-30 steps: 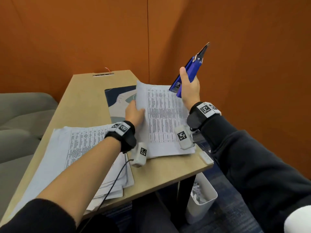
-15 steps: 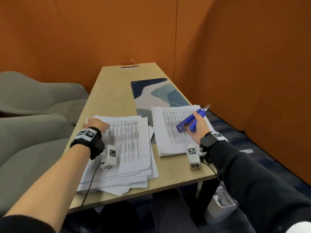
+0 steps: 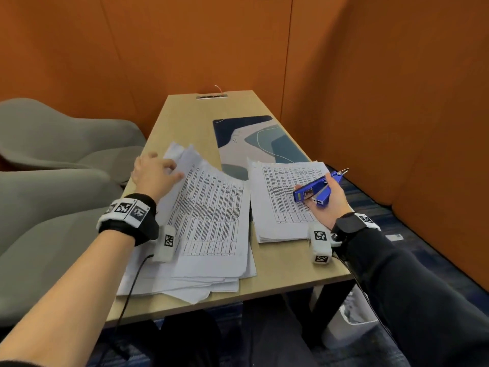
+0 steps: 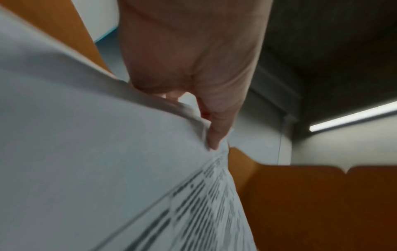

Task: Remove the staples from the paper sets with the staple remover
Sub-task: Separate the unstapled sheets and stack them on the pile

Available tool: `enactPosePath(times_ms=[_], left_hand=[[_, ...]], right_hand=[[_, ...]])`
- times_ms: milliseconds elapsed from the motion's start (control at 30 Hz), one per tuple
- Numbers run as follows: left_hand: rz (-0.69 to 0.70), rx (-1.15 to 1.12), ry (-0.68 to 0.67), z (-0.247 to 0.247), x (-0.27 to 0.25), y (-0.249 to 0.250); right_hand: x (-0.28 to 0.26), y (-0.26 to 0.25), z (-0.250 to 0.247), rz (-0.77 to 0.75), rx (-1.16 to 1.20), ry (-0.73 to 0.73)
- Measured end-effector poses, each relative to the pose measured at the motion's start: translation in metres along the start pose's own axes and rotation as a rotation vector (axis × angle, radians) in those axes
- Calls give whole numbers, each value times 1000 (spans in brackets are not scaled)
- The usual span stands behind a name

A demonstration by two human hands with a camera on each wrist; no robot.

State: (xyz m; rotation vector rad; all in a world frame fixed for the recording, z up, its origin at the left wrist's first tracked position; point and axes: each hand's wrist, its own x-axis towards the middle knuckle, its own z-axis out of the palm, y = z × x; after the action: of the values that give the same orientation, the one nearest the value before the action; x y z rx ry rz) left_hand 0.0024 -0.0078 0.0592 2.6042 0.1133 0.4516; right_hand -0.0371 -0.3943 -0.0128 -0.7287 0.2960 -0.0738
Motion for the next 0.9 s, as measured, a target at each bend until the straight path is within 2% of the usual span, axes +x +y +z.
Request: enactPosePath(times_ms=[100,200,300,400,467,500,633,733,800,900], left_hand=[[238,-265,-75,-38,-8,29],[405,-318,-154,-80,-16,63],[491,-547,-153,-122,-27,103],[504,-831,-119,-148,-32,133],[434,-981,-129,-140,-27,141],[375,-982,-148,-128,-26,145],[138,-999,-356,-33,-36,131],[-92,-1005,-476,37,-60,108],[-257,-1034,-571,66,-71,96],[-361,-1003,-758,72,-75,97]], right_hand=[[0,0,0,10,-21,20],[-3,0,4,-4,-23,62],[-6,0,6,-23,-34,107],[-12,-5,4,71,-42,108],[-12,-16,2,82,-125,49],[-18,-25,4,46,-178,39],[-27,-74,5,-98,-460,75],[-35,-105,0,-119,-458,92],[-47,-118,3,-207,-608,100],[-62,-124,17,-178,-888,-66]])
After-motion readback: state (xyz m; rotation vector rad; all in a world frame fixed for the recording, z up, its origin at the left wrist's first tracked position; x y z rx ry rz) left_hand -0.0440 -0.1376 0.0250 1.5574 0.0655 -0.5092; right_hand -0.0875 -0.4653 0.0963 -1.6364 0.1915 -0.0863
